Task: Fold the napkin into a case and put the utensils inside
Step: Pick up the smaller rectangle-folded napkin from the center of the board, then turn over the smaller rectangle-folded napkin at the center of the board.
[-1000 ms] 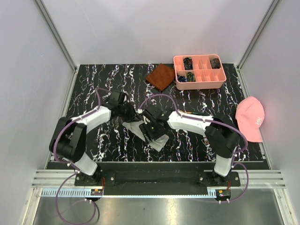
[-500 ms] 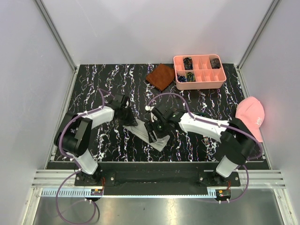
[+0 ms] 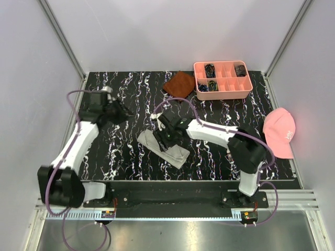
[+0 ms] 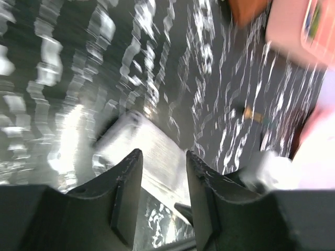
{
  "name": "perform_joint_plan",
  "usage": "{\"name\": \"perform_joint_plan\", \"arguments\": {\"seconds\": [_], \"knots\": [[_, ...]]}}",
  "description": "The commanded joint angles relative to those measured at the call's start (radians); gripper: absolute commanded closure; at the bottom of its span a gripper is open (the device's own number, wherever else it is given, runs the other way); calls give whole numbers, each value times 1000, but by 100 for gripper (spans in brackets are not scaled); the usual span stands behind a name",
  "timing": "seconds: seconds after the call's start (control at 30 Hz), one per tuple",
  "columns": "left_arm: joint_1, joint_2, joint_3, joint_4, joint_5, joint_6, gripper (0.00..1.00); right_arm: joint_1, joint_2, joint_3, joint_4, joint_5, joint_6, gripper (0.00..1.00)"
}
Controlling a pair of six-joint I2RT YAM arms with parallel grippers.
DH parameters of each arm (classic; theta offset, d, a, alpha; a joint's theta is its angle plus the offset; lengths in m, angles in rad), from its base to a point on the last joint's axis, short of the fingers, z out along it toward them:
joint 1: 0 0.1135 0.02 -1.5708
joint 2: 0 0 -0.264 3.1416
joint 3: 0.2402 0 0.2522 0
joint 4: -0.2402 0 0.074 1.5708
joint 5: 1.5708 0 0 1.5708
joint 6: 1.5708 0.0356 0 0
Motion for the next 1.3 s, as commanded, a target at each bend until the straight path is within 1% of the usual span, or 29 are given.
{"name": "perform_joint_plan", "arguments": {"seconds": [0.0, 0.13, 0.23, 0.27, 0.33, 0.37, 0.4, 0.47, 0.5, 0.6, 0.63, 0.67, 0.7, 0.73, 0.8, 0.83, 0.87, 0.9, 0.93, 0.97, 1.03, 1.07, 1.13, 1.17, 1.23, 1.27], "knots": [[75, -152, -42, -110, 32, 61, 57, 38, 63, 74, -3, 110, -53, 40], [96, -256, -118, -125, 56, 67, 57, 81, 110, 78, -15, 150, -73, 37], [104, -296, -177, -124, 78, 61, 57, 98, 133, 72, -23, 150, -66, 35], [104, -301, -197, -124, 86, 59, 57, 115, 140, 71, -26, 150, -64, 33], [107, -310, -209, -121, 93, 63, 57, 132, 150, 60, -27, 190, -53, 29], [109, -310, -215, -121, 95, 64, 57, 144, 155, 60, -29, 201, -50, 29], [110, -312, -218, -121, 98, 66, 57, 152, 176, 63, -43, 250, -46, 30], [113, -316, -220, -119, 101, 69, 57, 164, 196, 77, -63, 330, -35, 34], [115, -318, -221, -119, 99, 69, 57, 178, 216, 83, -82, 404, -33, 44], [121, -327, -223, -121, 101, 73, 57, 201, 241, 114, -119, 517, -36, 54], [123, -329, -223, -121, 104, 73, 57, 204, 241, 126, -124, 528, -32, 60], [124, -329, -223, -121, 106, 75, 57, 205, 236, 132, -129, 526, -30, 62], [127, -329, -224, -119, 109, 76, 57, 205, 218, 138, -133, 500, -29, 66], [130, -330, -223, -122, 109, 79, 57, 205, 206, 158, -138, 482, -26, 74], [139, -336, -224, -130, 110, 84, 57, 205, 175, 189, -162, 369, -26, 80], [142, -339, -220, -133, 113, 86, 57, 204, 167, 230, -172, 318, -23, 86], [142, -344, -220, -139, 115, 89, 57, 202, 160, 253, -181, 210, -18, 91], [144, -348, -217, -142, 115, 90, 57, 198, 152, 273, -196, 159, -9, 93], [167, -356, -209, -147, 112, 99, 56, 181, 152, 305, -196, 82, 11, 95], [169, -358, -202, -160, 110, 102, 56, 170, 149, 318, -195, -48, 22, 96], [178, -361, -188, -173, 107, 115, 56, 153, 149, 348, -195, -147, 54, 96], [185, -362, -182, -185, 107, 118, 56, 138, 149, 356, -192, -232, 60, 96], [190, -367, -174, -194, 110, 124, 57, 115, 156, 355, -166, -326, 80, 96], [192, -368, -172, -202, 110, 122, 56, 85, 172, 346, -123, -434, 92, 96], [192, -371, -169, -203, 113, 119, 56, 54, 184, 287, -42, -556, 161, 96], [193, -371, -169, -206, 113, 119, 56, 29, 196, 263, 64, -666, 189, 96]]}}
